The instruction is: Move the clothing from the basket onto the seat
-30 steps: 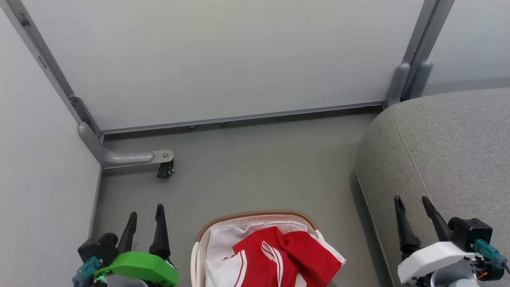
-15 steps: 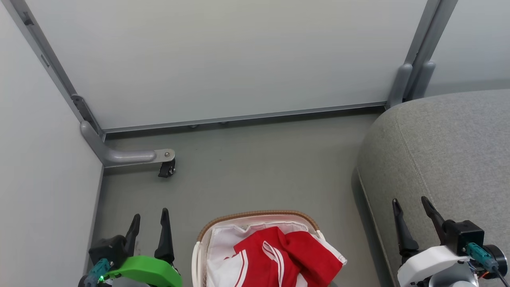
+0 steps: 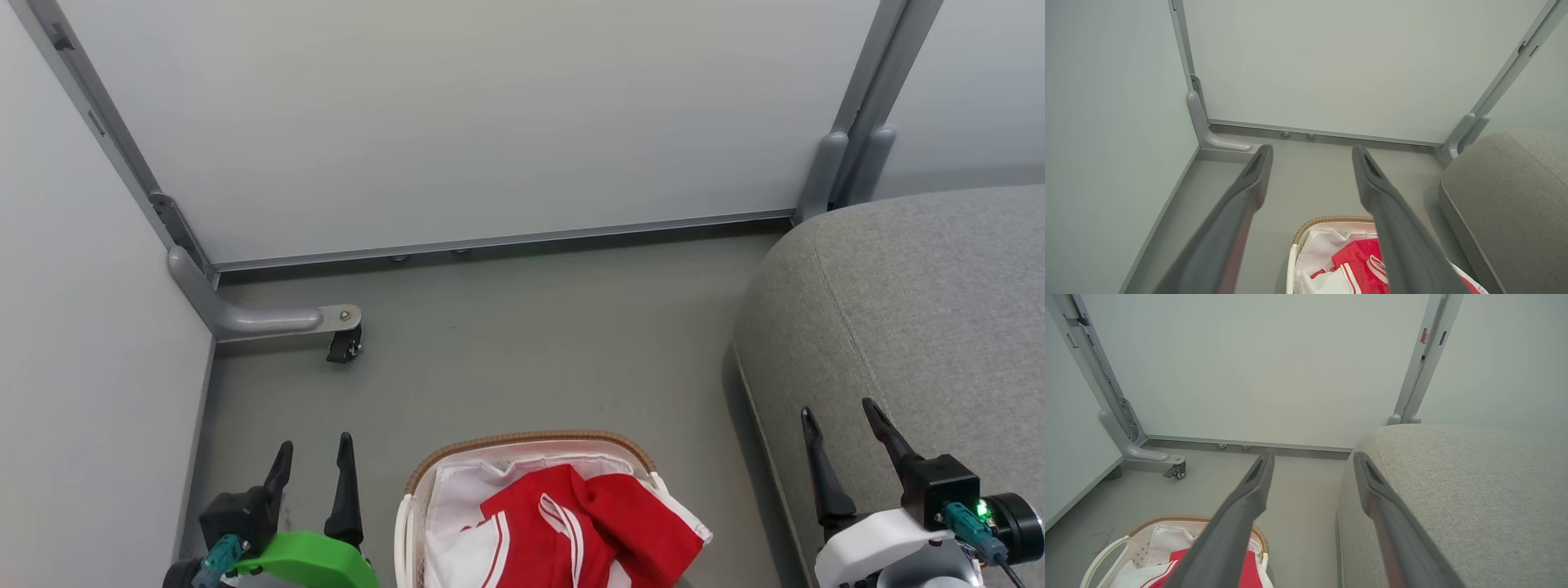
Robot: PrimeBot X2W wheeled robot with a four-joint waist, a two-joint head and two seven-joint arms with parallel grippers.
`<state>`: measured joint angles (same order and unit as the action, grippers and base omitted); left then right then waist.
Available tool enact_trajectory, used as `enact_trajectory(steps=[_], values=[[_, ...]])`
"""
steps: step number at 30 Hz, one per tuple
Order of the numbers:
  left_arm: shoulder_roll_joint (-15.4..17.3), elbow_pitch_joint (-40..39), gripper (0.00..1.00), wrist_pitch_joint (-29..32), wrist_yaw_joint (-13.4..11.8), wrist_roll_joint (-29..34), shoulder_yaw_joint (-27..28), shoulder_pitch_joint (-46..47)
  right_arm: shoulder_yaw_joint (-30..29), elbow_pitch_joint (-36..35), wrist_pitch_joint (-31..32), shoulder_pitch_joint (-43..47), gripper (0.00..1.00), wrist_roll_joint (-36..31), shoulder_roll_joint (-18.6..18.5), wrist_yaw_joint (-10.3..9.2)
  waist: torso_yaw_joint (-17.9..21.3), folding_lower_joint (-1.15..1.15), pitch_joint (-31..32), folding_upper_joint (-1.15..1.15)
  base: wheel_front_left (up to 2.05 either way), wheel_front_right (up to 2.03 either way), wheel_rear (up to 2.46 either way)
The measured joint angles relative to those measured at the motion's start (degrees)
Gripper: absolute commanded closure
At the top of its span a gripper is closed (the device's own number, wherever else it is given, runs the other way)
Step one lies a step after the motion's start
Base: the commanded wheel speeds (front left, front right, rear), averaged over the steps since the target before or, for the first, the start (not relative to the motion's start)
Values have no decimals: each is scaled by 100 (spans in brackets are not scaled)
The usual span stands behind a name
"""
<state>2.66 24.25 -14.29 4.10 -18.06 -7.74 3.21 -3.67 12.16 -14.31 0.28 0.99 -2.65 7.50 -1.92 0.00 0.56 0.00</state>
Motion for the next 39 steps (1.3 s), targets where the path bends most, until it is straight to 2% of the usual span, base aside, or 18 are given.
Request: enact_trajectory(steps=[7, 39], values=[[1, 76, 0, -77, 0, 155, -45, 8, 1, -9, -69, 7, 0, -254, -4, 0, -11, 0, -5, 0, 0, 0, 0], [3, 138, 0, -83, 12, 157, -151, 116, -11, -130, -70, -24, 0, -204, -4, 0, 20, 0, -229, 0, 0, 0, 0]])
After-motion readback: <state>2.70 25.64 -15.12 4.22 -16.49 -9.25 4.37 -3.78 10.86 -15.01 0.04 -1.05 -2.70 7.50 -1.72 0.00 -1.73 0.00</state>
